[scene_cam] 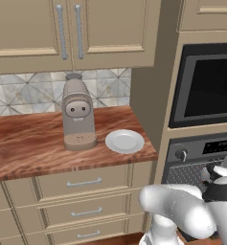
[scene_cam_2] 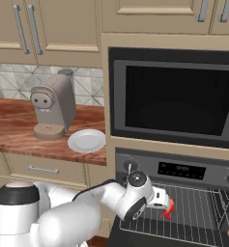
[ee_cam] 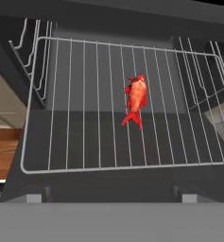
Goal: Take the fish from the oven and place it on the plate on the counter.
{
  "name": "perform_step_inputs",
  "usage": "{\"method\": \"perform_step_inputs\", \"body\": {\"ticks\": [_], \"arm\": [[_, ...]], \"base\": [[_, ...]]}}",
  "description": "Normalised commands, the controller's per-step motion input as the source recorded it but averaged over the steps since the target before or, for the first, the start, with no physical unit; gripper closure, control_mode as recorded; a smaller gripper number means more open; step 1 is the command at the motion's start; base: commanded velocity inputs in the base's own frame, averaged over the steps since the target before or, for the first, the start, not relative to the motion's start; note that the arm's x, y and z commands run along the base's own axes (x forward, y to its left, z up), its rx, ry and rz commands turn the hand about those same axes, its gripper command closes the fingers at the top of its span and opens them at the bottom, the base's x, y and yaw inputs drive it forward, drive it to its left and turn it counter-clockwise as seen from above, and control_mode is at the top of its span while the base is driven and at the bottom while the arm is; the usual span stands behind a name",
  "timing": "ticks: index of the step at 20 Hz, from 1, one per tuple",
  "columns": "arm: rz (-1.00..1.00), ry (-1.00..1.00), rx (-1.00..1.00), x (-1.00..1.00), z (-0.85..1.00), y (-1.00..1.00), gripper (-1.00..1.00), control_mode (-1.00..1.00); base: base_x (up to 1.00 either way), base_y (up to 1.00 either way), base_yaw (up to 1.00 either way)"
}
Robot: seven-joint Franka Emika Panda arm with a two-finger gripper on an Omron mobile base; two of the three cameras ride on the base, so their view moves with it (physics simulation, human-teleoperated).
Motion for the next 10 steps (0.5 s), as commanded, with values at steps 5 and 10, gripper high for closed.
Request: {"method": "perform_step_inputs", "body": {"ticks": [5, 10], "arm": [[0.00, 0.00, 0.03, -0.02, -0.23, -0.15, -1.00, -1.00], [0.00, -0.03, 0.04, -0.01, -0.14, -0.16, -1.00, -1.00]], "base": [[0.00, 0.00, 0.00], [0.00, 0.00, 0.00]]}}
